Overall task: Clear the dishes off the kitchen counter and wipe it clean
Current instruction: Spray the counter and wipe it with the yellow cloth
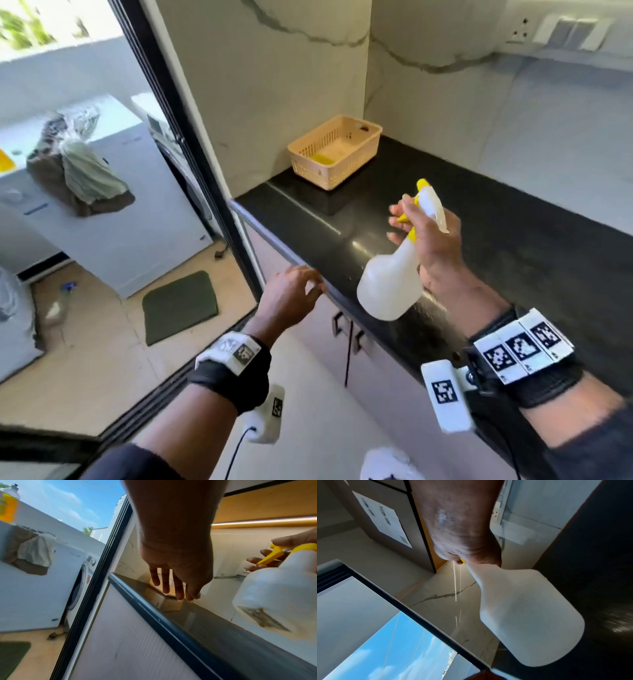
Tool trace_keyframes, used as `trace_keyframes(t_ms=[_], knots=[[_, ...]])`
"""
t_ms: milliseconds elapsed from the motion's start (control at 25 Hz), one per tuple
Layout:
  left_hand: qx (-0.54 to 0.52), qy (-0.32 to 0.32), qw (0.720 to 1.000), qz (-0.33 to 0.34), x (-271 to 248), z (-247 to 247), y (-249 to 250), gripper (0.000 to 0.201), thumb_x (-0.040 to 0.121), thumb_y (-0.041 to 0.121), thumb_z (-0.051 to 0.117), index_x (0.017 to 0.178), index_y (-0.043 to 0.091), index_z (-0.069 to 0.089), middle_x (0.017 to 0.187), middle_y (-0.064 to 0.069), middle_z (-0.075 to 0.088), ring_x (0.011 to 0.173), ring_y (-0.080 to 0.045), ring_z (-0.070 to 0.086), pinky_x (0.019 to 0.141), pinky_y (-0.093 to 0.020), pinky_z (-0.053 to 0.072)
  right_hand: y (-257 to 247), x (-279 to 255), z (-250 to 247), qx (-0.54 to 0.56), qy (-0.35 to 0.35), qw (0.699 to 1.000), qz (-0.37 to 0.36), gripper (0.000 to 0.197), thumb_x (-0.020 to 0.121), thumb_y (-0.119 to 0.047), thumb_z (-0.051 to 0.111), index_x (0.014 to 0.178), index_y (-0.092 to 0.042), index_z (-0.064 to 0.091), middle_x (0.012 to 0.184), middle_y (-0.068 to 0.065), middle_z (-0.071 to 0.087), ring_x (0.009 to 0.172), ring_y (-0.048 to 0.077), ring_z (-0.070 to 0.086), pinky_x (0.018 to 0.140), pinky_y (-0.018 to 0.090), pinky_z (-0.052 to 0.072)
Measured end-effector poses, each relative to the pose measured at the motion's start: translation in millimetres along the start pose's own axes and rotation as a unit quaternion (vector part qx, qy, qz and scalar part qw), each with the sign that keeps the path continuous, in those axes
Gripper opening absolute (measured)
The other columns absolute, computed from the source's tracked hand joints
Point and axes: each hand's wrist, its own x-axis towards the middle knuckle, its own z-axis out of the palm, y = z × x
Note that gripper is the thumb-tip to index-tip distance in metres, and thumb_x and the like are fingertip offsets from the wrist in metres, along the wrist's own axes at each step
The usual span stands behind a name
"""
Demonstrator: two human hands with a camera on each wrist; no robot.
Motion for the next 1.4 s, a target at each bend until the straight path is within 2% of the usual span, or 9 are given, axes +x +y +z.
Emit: trace_keyframes(t_ms=[400, 520, 640, 760, 960, 1080, 1160, 1240, 1400], knots=[[0.005, -0.033, 0.998, 0.057, 219.6, -46.8, -121.5, 0.022, 0.087, 0.052, 0.063, 0.094, 0.032, 0.067, 0.101, 0.013, 0.061, 0.099, -0.011, 0.056, 0.080, -0.034, 0.051, -21.8, 257.4, 163.5, 0.033, 0.083, 0.992, -0.091, 0.049, 0.077, -0.043, 0.077, 0.115, -0.019, 0.057, 0.096, 0.006, 0.068, 0.072, 0.013, 0.062, 0.063, 0.029, 0.054], [0.001, -0.093, 0.991, 0.097, 272.7, -49.8, -144.3, 0.035, 0.086, 0.050, 0.063, 0.118, 0.035, 0.059, 0.128, 0.010, 0.052, 0.116, -0.014, 0.051, 0.094, -0.036, 0.048, -7.3, 328.3, 208.2, -0.054, 0.077, 0.984, -0.149, 0.034, 0.082, -0.040, 0.075, 0.099, -0.019, 0.054, 0.084, -0.002, 0.059, 0.072, 0.009, 0.056, 0.067, 0.025, 0.049], [0.007, -0.101, 0.987, 0.123, 315.7, -45.9, -152.8, 0.059, 0.089, 0.050, 0.059, 0.142, 0.037, 0.038, 0.155, 0.006, 0.025, 0.133, -0.020, 0.038, 0.107, -0.039, 0.040, 20.0, 383.4, 233.7, -0.158, 0.057, 0.973, -0.157, 0.058, 0.073, -0.043, 0.082, 0.106, -0.018, 0.041, 0.096, 0.005, 0.056, 0.086, 0.019, 0.057, 0.076, 0.040, 0.051], [0.033, -0.098, 0.985, 0.136, 344.7, -38.3, -155.5, 0.066, 0.093, 0.052, 0.052, 0.151, 0.036, 0.024, 0.163, 0.003, 0.000, 0.142, -0.026, 0.023, 0.114, -0.044, 0.029, 37.6, 422.1, 239.8, -0.267, 0.086, 0.944, -0.173, 0.063, 0.075, -0.027, 0.084, 0.105, -0.014, 0.030, 0.098, 0.009, 0.047, 0.085, 0.021, 0.049, 0.070, 0.032, 0.040], [0.034, -0.036, 0.985, 0.166, 367.9, -26.5, -173.7, 0.049, 0.093, 0.064, 0.035, 0.128, 0.035, 0.055, 0.137, 0.007, 0.051, 0.121, -0.024, 0.047, 0.096, -0.043, 0.043, 53.1, 457.1, 232.5, -0.346, 0.088, 0.925, -0.129, 0.065, 0.076, -0.013, 0.082, 0.108, -0.009, 0.026, 0.105, 0.010, 0.041, 0.082, 0.012, 0.046, 0.059, 0.007, 0.042], [0.044, 0.036, 0.975, 0.213, 381.3, -26.2, -173.8, 0.041, 0.094, 0.059, 0.039, 0.098, 0.032, 0.070, 0.118, 0.007, 0.062, 0.109, -0.022, 0.053, 0.084, -0.040, 0.048, 58.3, 446.8, 223.8, -0.419, 0.125, 0.897, -0.065, 0.099, 0.070, -0.019, 0.087, 0.138, -0.005, 0.018, 0.142, 0.014, 0.025, 0.128, 0.028, 0.036, 0.108, 0.032, 0.038], [0.042, 0.036, 0.973, 0.222, 392.4, -27.4, -169.7, 0.047, 0.095, 0.059, 0.038, 0.086, 0.029, 0.073, 0.112, 0.007, 0.064, 0.107, -0.020, 0.053, 0.085, -0.038, 0.045, 63.6, 431.6, 222.1, -0.432, 0.182, 0.883, 0.013, 0.110, 0.069, -0.019, 0.087, 0.146, -0.003, 0.010, 0.151, 0.018, 0.018, 0.136, 0.034, 0.029, 0.109, 0.043, 0.034], [0.035, 0.022, 0.975, 0.217, 397.4, -26.1, -168.4, 0.051, 0.096, 0.059, 0.034, 0.084, 0.028, 0.072, 0.104, 0.008, 0.066, 0.101, -0.017, 0.055, 0.087, -0.038, 0.042, 78.0, 412.7, 223.7, -0.447, 0.130, 0.879, 0.099, 0.096, 0.070, -0.020, 0.086, 0.142, -0.005, 0.024, 0.140, 0.015, 0.041, 0.118, 0.030, 0.049, 0.095, 0.038, 0.046], [0.009, 0.025, 0.977, 0.213, 396.0, -22.7, -166.7, 0.045, 0.096, 0.054, 0.037, 0.082, 0.028, 0.071, 0.098, 0.007, 0.068, 0.095, -0.016, 0.058, 0.094, -0.038, 0.041, 104.7, 386.8, 228.2, -0.728, -0.104, 0.667, 0.122, 0.060, 0.077, -0.039, 0.078, 0.125, -0.015, 0.052, 0.119, 0.006, 0.060, 0.106, 0.024, 0.060, 0.090, 0.036, 0.053]])
